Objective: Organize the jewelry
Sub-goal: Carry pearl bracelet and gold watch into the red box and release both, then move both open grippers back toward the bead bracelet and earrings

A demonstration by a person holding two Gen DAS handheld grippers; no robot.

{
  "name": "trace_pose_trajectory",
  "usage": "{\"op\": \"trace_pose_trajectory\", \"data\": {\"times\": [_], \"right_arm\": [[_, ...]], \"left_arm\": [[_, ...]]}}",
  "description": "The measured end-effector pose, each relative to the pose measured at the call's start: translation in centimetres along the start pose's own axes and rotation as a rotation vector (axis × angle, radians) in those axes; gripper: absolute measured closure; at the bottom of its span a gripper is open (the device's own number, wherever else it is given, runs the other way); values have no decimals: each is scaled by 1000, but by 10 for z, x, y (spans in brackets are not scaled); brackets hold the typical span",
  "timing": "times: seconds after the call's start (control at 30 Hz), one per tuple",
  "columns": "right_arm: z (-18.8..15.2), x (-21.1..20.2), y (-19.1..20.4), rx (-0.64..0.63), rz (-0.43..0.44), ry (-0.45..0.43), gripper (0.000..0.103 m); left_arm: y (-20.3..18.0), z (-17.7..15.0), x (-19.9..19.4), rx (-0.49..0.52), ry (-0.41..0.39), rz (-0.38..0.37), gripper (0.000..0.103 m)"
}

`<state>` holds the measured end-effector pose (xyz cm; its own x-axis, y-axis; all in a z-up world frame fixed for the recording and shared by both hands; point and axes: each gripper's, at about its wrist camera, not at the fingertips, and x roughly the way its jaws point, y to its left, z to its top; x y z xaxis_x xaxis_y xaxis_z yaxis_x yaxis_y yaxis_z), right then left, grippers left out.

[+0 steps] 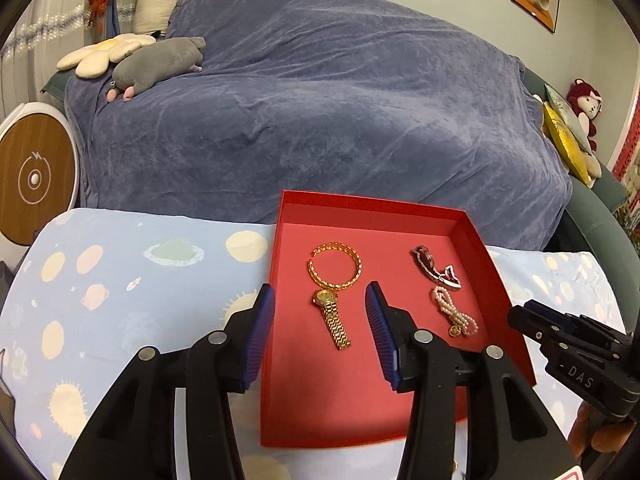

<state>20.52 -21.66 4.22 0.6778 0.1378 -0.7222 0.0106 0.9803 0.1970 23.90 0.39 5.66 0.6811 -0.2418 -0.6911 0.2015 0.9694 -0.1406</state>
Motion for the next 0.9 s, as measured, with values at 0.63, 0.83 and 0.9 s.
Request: {"op": "trace_pose_trajectory", "data": {"times": [0.63, 0.83, 0.9], "right_arm": [[-124, -86, 20, -20, 27, 69, 67], [-133, -70, 28, -49, 28, 94, 68], [-135, -65, 30, -62, 25, 100, 68]], "left_arm": [[9, -121, -82, -70, 146, 12, 50], [3, -150, -59, -47, 207, 5, 50], [2, -154, -54, -45, 213, 3, 50]]}}
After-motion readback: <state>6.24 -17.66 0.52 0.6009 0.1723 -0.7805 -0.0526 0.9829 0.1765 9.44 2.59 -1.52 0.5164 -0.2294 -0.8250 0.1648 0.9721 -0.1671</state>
